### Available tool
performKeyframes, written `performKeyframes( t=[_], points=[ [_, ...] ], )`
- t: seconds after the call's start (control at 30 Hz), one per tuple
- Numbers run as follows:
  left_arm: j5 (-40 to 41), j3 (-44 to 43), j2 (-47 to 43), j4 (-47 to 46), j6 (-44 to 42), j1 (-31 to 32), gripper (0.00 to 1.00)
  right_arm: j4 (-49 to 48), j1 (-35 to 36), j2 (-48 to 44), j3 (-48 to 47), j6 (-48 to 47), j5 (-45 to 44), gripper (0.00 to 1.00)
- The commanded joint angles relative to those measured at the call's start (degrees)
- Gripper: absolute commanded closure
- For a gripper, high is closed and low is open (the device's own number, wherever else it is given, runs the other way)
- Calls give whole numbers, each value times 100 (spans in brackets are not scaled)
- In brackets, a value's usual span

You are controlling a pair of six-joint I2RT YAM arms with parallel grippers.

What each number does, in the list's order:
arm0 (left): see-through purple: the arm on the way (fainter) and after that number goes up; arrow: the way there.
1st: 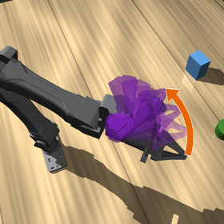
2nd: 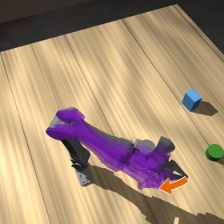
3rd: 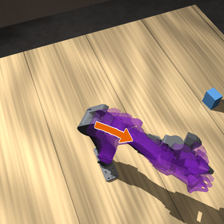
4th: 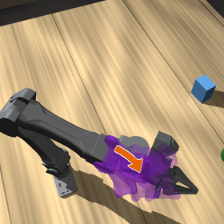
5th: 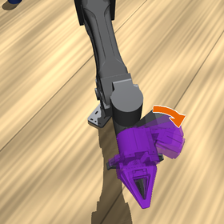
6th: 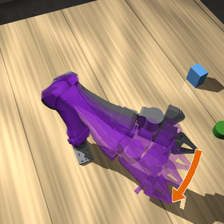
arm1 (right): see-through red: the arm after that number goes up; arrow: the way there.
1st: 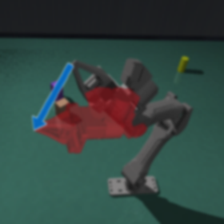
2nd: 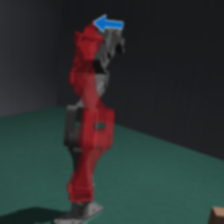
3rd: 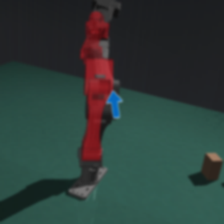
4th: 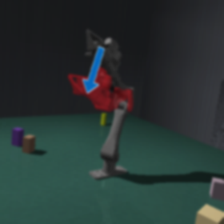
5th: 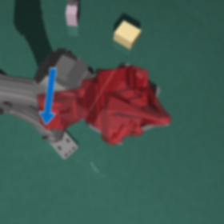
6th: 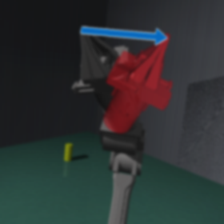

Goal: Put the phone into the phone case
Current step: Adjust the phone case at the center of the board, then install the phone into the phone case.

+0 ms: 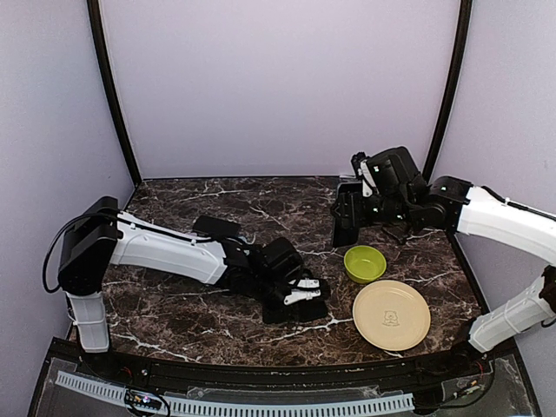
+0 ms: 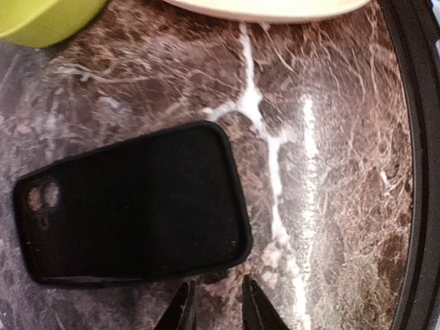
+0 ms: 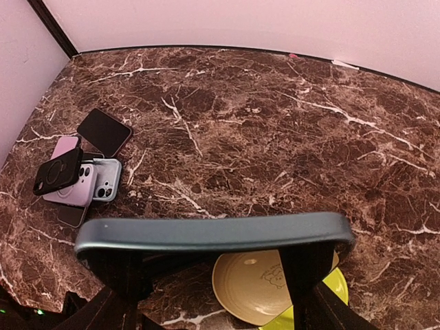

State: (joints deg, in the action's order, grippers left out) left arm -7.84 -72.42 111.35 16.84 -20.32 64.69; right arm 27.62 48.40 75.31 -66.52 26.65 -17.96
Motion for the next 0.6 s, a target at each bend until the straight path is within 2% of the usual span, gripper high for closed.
performKeyframes(
  t=[0.0, 0.23, 0.37, 0.43, 0.47, 0.57],
  points=[
    [-184, -39, -1073, -90, 521, -530, 75, 138, 128, 7, -235, 455, -129, 81],
    [259, 174, -2199, -407, 2046, -1422, 63, 442, 572, 506, -380, 965, -74, 84],
    [656, 733, -2672, -798, 2837, -1935, 55, 593, 861, 1075, -616, 1194, 11, 85],
    [1137, 1079, -2857, -1020, 3105, -2228, 42, 653, 974, 1364, -746, 1280, 100, 86],
    [1211, 1181, -2948, -1125, 3267, -2283, 33, 656, 1026, 1506, -808, 1321, 171, 86],
    [1122, 1321, -2975, -1189, 3400, -2440, 18, 657, 1196, 1887, -970, 1412, 211, 86]
  ],
)
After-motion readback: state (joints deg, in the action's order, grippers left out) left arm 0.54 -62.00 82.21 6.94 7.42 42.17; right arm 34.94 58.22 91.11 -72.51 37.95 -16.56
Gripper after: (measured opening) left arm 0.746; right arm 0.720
